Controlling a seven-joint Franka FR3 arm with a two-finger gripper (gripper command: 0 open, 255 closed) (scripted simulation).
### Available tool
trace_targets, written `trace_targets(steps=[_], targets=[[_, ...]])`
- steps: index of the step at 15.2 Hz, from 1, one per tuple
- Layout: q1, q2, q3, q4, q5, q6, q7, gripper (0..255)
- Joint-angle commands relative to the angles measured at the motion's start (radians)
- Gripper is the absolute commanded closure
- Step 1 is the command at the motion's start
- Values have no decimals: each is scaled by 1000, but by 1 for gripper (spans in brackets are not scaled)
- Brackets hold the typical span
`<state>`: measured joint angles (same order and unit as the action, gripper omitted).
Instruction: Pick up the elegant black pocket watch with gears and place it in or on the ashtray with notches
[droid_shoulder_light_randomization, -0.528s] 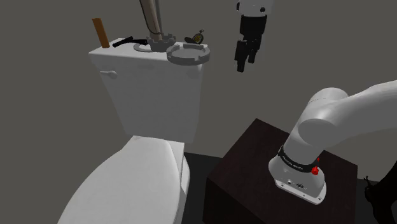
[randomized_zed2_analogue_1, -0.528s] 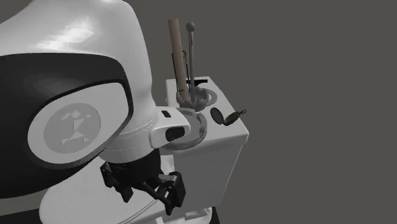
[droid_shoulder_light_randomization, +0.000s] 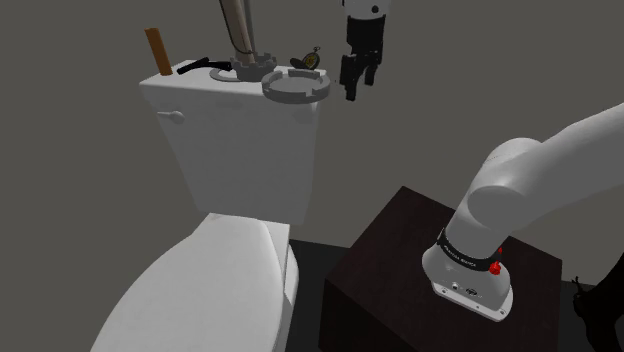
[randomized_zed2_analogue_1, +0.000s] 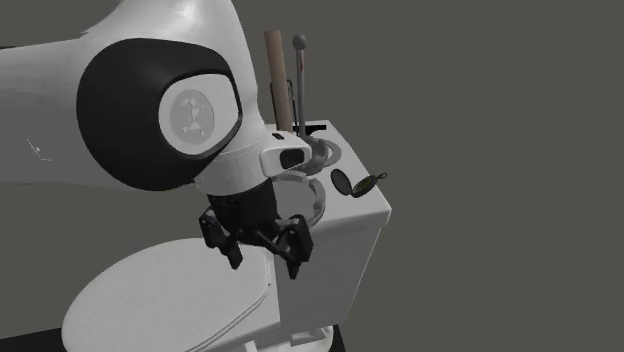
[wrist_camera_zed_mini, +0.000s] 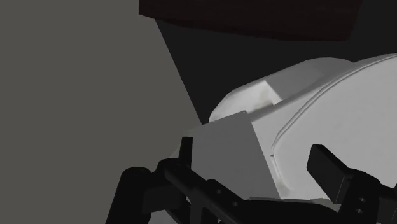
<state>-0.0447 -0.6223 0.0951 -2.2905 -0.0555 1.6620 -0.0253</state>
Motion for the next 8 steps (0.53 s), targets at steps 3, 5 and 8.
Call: trace_targets(steps=[3,5,8], targets=[[-21,142,27,113,-64,56,17,0],[-29,210,42,177,-98,73,31,0],[-41,313,66,280,-154,88,54,0]])
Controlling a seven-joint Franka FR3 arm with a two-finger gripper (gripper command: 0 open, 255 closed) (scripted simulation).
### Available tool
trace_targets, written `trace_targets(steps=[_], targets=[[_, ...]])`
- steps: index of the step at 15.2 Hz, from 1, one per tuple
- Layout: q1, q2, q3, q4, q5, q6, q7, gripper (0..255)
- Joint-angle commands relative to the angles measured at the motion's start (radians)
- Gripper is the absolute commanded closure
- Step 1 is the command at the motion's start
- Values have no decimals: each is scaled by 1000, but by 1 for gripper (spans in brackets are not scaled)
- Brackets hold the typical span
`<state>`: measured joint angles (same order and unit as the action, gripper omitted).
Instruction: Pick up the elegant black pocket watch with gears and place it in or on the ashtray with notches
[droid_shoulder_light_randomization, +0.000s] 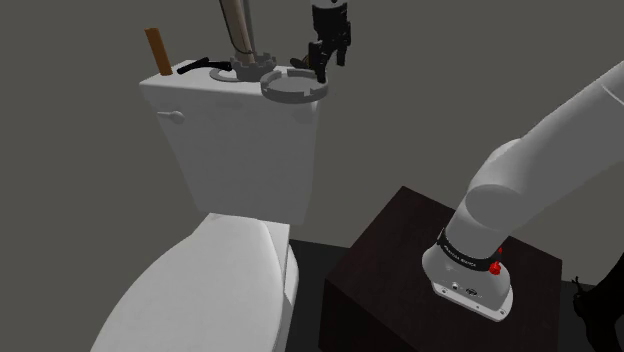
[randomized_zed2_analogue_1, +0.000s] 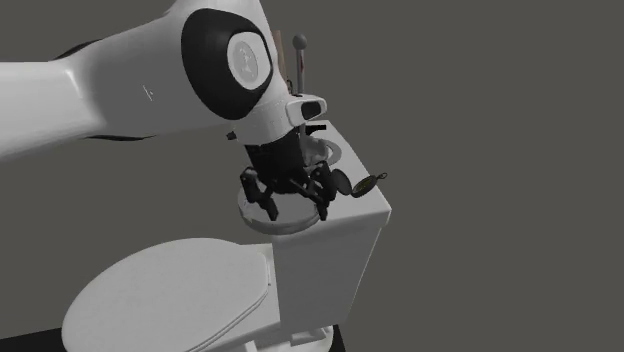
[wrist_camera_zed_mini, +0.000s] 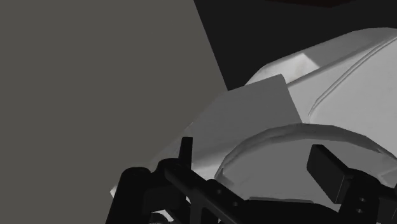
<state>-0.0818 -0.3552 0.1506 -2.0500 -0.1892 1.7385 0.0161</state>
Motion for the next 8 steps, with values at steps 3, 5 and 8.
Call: trace_targets(steps=[3,5,8], targets=[[-11,151,34,154,-83,14,37,0],[-13,222,49,237,-127,8,53,0],[-8,332,67,374,-199,-12,75,0]])
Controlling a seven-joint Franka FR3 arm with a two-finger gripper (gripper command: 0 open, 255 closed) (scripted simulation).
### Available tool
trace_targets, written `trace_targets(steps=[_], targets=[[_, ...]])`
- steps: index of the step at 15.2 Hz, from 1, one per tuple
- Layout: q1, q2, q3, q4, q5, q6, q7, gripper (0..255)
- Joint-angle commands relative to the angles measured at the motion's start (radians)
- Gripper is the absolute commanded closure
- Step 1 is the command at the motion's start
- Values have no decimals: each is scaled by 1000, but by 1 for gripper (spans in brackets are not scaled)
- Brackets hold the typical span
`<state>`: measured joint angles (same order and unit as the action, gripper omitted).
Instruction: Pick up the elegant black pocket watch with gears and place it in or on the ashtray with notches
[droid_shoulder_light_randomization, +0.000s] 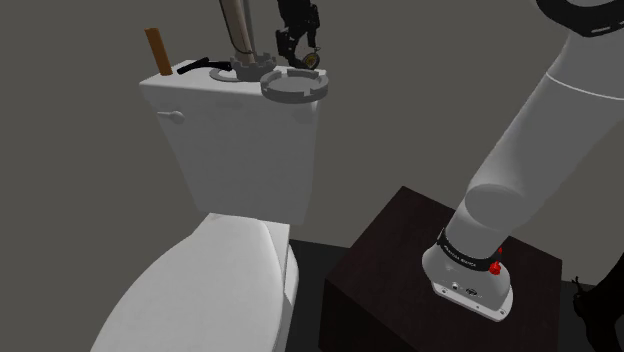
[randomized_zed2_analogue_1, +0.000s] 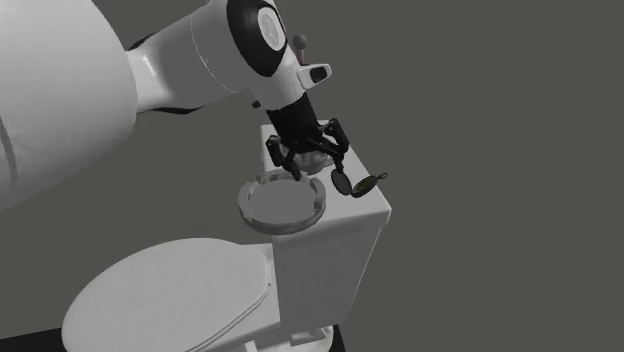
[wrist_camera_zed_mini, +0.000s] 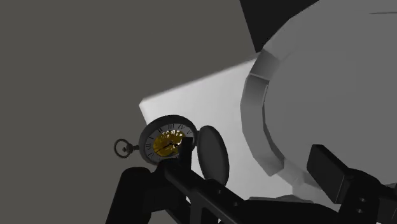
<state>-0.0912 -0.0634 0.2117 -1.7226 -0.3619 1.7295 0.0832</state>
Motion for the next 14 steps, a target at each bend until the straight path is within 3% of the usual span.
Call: trace_targets(steps=[1,3,10,14], targets=[[5,78,11,95,-51,-13,14,0],[13,132,16,167,-87,-29,20,0],[-6,131,-1,73,-90,69,27,0],[-6,131,-1,73,-90,69,27,0]])
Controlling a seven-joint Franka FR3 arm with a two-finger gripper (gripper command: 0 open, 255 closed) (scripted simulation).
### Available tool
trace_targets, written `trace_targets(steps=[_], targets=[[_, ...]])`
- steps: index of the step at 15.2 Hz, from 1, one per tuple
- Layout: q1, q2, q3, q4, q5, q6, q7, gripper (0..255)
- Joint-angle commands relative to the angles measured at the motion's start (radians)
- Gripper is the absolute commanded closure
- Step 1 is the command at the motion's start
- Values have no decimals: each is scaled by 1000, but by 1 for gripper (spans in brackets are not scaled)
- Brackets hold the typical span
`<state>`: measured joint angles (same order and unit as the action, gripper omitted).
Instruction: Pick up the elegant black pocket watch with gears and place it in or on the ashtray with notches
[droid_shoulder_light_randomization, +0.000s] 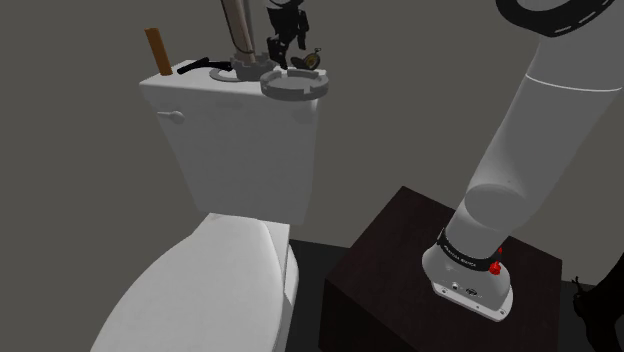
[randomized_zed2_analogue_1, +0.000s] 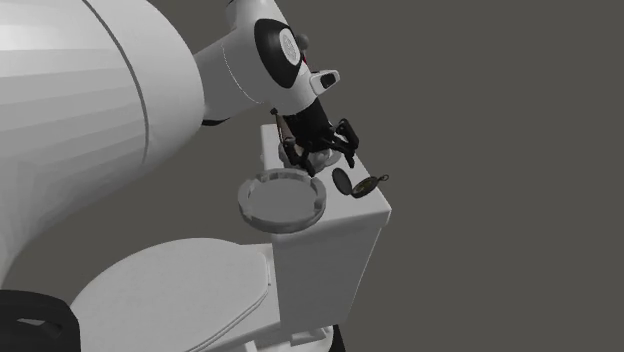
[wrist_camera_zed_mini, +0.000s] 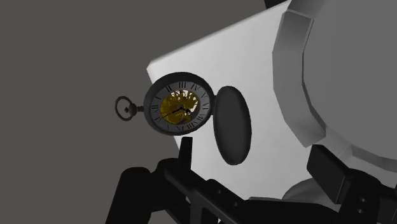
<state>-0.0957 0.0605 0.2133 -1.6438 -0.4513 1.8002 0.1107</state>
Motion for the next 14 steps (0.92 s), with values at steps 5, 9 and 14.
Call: trace_targets(steps=[5,9,14], targets=[[-1,10,-1,-2,-1,-3,2,255],[0,8,0,3,0,-10,0,255],[-3,7,-2,-6,-1,-1,0,255]])
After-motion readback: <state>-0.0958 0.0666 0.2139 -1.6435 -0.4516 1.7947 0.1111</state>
